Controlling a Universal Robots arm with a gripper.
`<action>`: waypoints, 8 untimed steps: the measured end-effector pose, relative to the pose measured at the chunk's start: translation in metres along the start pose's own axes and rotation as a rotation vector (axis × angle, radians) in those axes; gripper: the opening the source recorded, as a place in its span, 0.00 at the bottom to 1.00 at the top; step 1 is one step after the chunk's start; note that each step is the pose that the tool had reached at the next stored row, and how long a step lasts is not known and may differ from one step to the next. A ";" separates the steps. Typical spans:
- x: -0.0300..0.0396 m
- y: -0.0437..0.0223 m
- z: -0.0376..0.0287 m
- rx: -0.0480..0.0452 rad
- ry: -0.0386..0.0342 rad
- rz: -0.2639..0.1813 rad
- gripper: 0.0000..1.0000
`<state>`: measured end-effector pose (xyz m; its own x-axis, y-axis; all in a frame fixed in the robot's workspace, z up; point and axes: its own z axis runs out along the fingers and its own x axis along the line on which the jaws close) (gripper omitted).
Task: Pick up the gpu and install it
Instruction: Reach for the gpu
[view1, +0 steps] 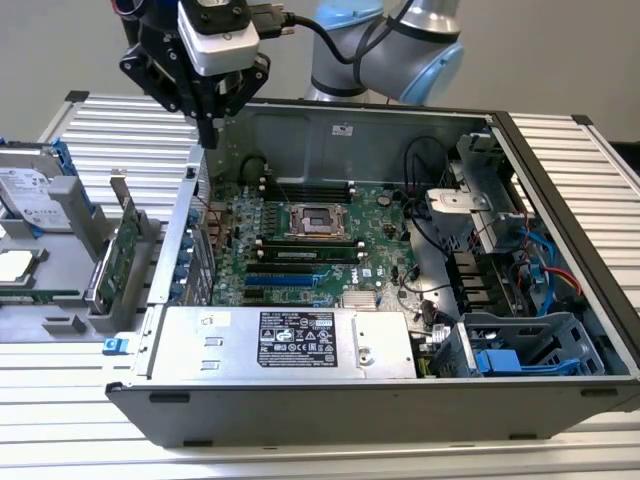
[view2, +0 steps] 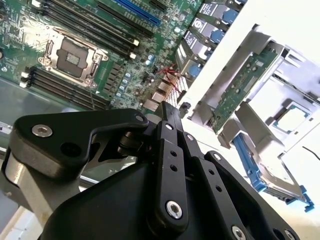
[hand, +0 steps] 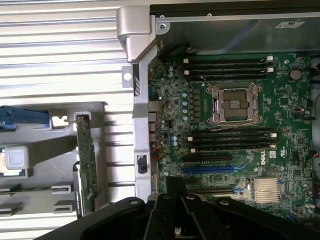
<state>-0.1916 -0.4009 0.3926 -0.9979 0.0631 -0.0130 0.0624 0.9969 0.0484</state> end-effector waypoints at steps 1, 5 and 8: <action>0.0003 0.0000 0.0000 0.0000 0.0000 0.000 0.00; 0.0014 -0.0001 0.0000 0.0000 0.0000 0.000 0.00; 0.0021 -0.0001 0.0000 0.0000 0.0000 0.000 0.00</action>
<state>-0.1938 -0.4009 0.3926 -0.9979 0.0631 -0.0129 0.0624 0.9969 0.0484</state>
